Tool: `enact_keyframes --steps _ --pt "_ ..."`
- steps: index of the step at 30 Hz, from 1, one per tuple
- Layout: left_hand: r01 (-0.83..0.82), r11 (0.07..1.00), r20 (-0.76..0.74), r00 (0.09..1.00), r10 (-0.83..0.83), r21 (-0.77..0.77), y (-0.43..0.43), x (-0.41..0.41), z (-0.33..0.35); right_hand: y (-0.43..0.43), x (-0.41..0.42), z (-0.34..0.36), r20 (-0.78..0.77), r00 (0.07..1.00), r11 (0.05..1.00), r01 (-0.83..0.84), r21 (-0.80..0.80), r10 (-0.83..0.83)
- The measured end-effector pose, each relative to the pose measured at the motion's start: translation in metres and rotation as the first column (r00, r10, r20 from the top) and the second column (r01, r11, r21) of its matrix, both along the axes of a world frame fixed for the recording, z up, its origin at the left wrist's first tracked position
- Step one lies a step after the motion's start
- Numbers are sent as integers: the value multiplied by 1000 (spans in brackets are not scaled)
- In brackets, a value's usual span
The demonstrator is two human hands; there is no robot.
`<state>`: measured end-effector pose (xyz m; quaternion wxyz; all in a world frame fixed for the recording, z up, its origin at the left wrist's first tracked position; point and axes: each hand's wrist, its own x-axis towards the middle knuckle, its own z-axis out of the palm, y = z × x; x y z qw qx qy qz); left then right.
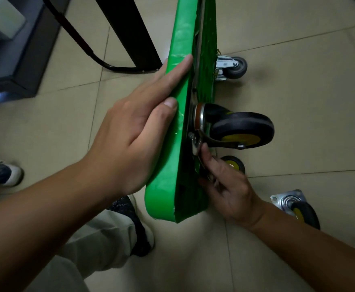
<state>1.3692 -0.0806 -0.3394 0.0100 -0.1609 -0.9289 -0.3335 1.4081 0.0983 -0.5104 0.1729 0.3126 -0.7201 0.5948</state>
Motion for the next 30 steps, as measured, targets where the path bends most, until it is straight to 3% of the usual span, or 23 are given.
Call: enact_keyframes --steps 5,12,17,19,25,30 --pt "8 1000 8 1000 -8 4 -2 -2 -2 -19 11 5 113 993 996 -22 -87 32" --pt "68 995 -8 998 -68 68 1 -1 4 -21 21 3 61 992 992 111 52 -114" --pt "82 995 -2 997 -82 63 2 -3 4 3 -10 1 -199 950 917 289 277 -239" --pt "78 996 -7 997 -78 53 3 -3 4 13 -19 -2 -237 946 903 290 319 -220" --pt "79 994 4 997 -79 78 1 -4 3 9 -13 -2 -11 999 955 44 294 -43" --pt "64 994 19 998 -66 89 2 -3 3 -9 23 14 275 961 992 -47 115 13"
